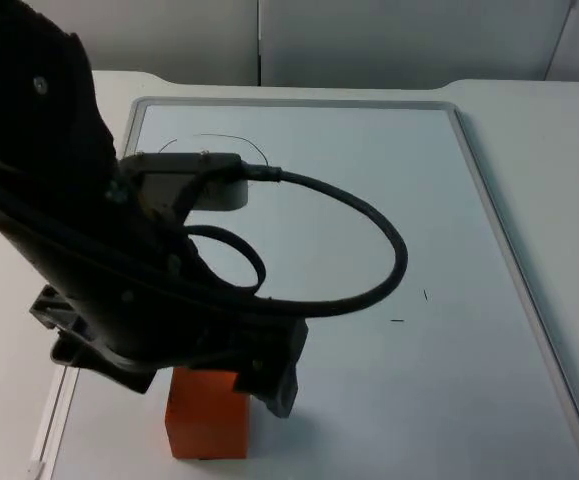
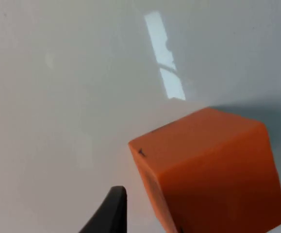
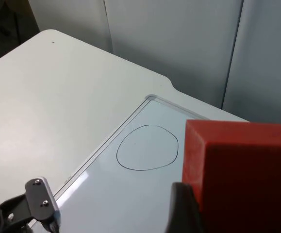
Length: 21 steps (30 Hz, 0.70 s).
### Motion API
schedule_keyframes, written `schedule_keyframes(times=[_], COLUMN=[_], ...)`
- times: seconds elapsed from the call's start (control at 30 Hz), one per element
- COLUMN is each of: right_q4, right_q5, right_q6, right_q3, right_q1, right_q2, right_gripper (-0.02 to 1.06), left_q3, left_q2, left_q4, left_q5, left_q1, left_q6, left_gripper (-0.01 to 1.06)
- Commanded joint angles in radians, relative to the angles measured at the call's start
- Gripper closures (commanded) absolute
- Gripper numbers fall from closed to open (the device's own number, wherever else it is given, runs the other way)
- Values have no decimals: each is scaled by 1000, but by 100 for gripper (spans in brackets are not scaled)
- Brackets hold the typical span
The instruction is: Pick up one cube with the left hand and another cube with the right hand. First place the cube in the right hand at the target position, then stack the cube in the left hand on top.
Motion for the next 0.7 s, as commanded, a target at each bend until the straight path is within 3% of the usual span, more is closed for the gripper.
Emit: schedule_keyframes(times=[0.0, 0.67], right_q4=[12, 12], right_q5=[-6, -6], right_q6=[0, 0], right_q3=[1, 1], right_q1=[-10, -10], right_q2=[-6, -6], right_gripper=[105, 105], left_q3=[-7, -7], left_q2=[20, 93], left_q4=[5, 9], left_q5=[-26, -71], left_q1=[-7, -7], left_q6=[-13, -34], left_gripper=[1, 1])
